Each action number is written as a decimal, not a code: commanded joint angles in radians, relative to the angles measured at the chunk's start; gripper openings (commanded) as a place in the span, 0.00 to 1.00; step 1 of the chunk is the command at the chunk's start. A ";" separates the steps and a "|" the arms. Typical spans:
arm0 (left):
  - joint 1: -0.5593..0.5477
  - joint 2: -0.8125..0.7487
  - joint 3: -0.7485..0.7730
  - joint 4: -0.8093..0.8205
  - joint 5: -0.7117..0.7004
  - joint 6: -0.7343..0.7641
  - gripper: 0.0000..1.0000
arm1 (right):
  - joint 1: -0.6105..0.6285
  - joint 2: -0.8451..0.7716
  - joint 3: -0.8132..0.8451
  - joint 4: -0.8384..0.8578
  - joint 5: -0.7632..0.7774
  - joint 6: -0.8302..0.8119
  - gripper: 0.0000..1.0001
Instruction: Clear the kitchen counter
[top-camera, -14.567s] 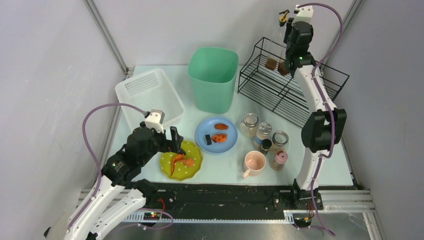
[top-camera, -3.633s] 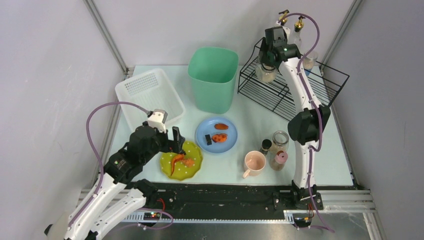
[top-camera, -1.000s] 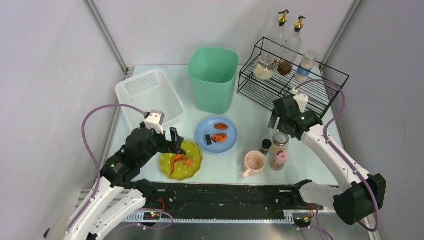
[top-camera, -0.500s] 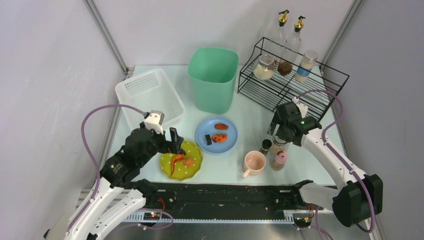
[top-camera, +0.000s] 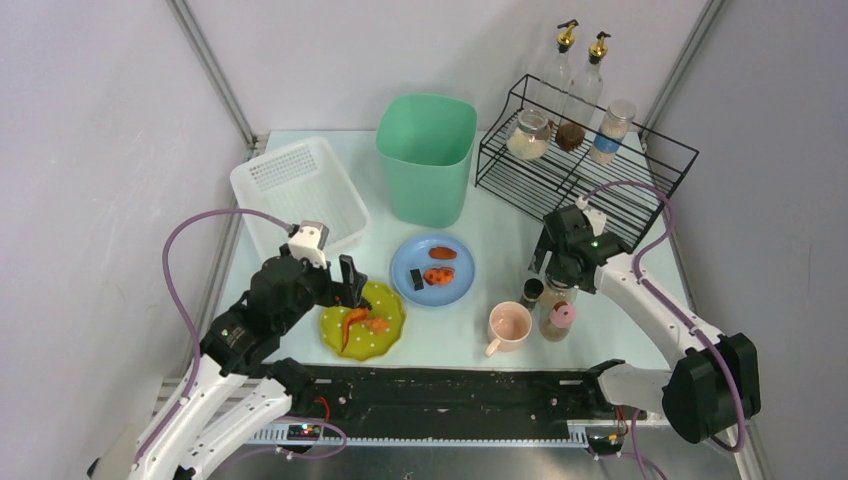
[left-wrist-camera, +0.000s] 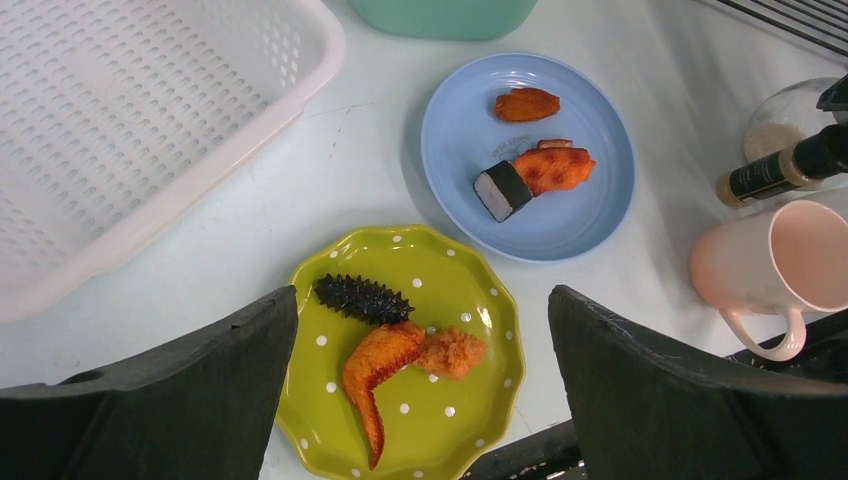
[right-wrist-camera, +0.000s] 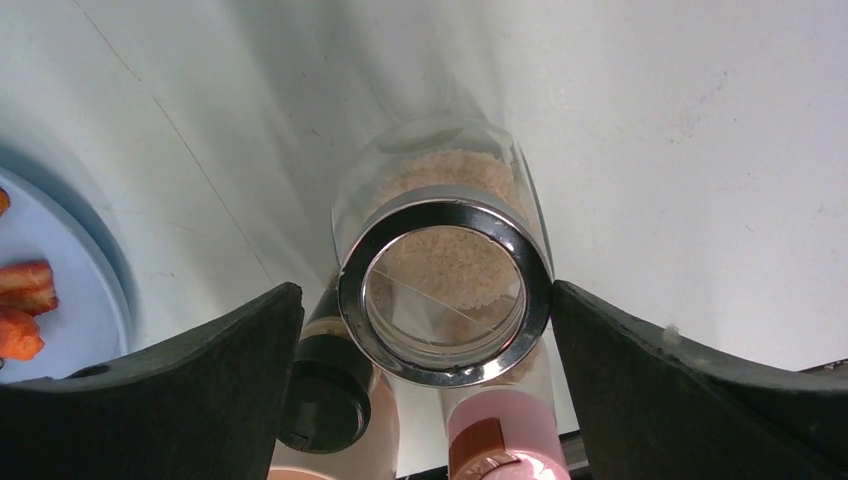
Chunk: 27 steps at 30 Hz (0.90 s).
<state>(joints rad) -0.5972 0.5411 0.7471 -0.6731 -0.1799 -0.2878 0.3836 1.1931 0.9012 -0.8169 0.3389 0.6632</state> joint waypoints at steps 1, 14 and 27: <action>0.002 -0.003 0.000 0.010 0.003 0.004 0.98 | 0.022 0.009 -0.005 0.026 0.045 0.026 0.96; 0.001 -0.007 -0.002 0.010 0.005 0.003 0.98 | 0.034 0.023 -0.013 0.052 0.032 0.016 0.72; 0.001 -0.001 -0.002 0.010 0.003 0.001 0.98 | 0.015 -0.091 0.002 0.095 -0.004 -0.043 0.03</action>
<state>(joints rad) -0.5972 0.5411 0.7471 -0.6731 -0.1795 -0.2878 0.4114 1.1881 0.8795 -0.7715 0.3489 0.6434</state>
